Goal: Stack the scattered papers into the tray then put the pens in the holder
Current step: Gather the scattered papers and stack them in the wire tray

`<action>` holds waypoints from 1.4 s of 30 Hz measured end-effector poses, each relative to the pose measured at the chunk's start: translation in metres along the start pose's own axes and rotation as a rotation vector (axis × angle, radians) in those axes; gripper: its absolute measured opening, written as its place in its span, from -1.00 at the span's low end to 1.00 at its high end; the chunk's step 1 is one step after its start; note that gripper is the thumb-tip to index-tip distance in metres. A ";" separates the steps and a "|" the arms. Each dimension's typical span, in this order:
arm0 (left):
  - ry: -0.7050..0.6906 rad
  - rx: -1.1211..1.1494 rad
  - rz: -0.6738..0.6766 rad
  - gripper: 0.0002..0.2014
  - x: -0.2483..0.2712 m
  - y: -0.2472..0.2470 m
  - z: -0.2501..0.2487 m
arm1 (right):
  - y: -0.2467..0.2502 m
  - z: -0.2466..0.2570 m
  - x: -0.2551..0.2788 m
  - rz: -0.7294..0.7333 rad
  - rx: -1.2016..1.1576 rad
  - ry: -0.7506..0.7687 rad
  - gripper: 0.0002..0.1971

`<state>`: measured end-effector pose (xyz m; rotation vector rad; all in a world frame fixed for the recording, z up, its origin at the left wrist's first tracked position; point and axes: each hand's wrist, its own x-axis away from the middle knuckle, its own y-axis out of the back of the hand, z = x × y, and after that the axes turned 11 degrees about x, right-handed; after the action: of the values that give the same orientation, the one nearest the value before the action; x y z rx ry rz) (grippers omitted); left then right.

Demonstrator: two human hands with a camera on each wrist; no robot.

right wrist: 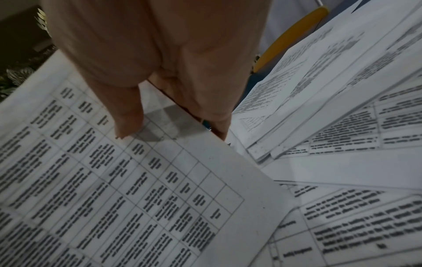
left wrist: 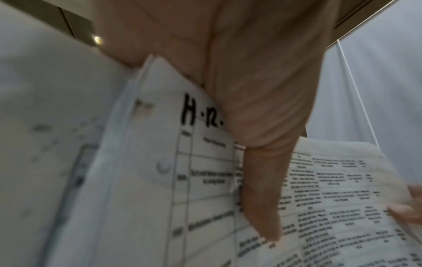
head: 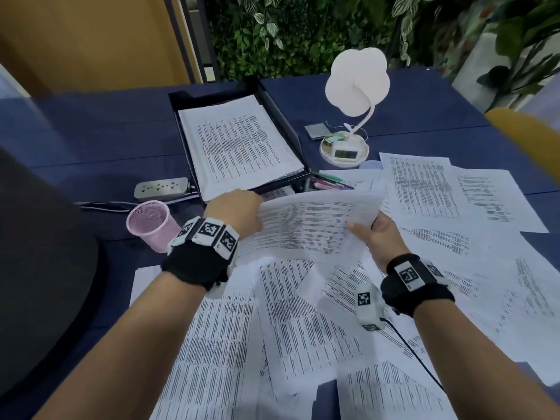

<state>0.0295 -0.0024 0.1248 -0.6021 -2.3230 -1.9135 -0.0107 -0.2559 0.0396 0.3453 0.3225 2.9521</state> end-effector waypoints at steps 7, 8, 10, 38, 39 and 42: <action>0.011 -0.055 0.038 -0.82 -0.004 0.011 0.002 | -0.002 0.018 -0.006 -0.037 0.000 0.057 -0.63; 0.023 -0.055 0.042 -0.81 -0.004 0.010 0.002 | -0.001 0.023 -0.006 -0.064 0.030 0.106 -0.63; 0.032 -0.058 0.023 -0.82 -0.006 0.009 0.003 | 0.001 0.033 -0.007 -0.131 0.163 0.235 -0.64; -0.095 0.483 -0.960 0.00 0.001 0.020 0.033 | 0.016 0.071 -0.017 -0.091 0.752 0.310 -0.89; -0.092 0.639 -0.989 0.04 0.001 0.017 0.034 | 0.019 0.070 -0.016 -0.072 0.624 0.298 -0.90; -0.027 1.062 -0.956 0.05 0.002 0.007 0.027 | 0.020 0.071 -0.011 -0.042 0.316 0.253 -0.90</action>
<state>0.0355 0.0253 0.1263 0.6779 -3.3706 -0.4056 0.0146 -0.2630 0.1089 -0.0030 0.8212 2.9014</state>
